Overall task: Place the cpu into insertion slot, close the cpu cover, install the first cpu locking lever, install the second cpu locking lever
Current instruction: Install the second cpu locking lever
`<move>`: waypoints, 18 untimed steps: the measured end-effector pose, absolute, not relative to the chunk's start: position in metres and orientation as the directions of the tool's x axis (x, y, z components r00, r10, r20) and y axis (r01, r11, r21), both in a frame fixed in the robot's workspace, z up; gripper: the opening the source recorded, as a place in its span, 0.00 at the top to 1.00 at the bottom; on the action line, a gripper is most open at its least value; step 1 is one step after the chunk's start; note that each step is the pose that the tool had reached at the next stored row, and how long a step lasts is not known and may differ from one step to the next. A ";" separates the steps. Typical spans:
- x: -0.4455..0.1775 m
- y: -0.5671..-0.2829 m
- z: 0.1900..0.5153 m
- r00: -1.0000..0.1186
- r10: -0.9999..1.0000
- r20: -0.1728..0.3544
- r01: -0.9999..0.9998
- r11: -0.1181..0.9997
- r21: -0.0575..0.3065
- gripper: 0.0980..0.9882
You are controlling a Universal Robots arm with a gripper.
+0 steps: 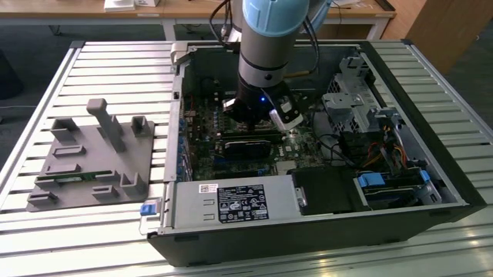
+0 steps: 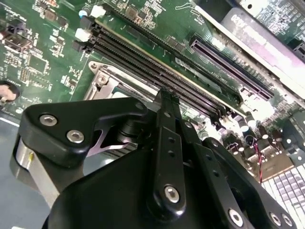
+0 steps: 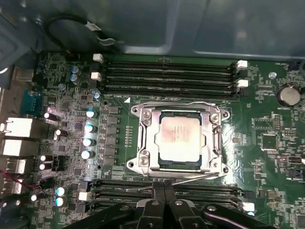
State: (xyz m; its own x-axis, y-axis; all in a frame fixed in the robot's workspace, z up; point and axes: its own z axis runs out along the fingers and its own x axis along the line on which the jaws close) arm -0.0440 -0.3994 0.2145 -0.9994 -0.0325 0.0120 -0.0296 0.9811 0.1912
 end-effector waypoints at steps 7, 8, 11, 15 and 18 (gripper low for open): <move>-0.045 -0.404 0.212 -0.999 -0.033 0.011 -0.029 0.969 0.247 0.99; -0.046 -0.406 0.212 -0.999 -0.033 0.011 -0.029 0.968 0.248 0.99; -0.051 -0.408 0.212 -0.999 -0.033 0.011 -0.029 0.968 0.250 0.99; -0.058 -0.409 0.211 -0.999 -0.033 0.011 -0.029 0.967 0.254 0.99; -0.059 -0.410 0.208 -0.999 -0.034 0.010 -0.030 0.963 0.267 0.99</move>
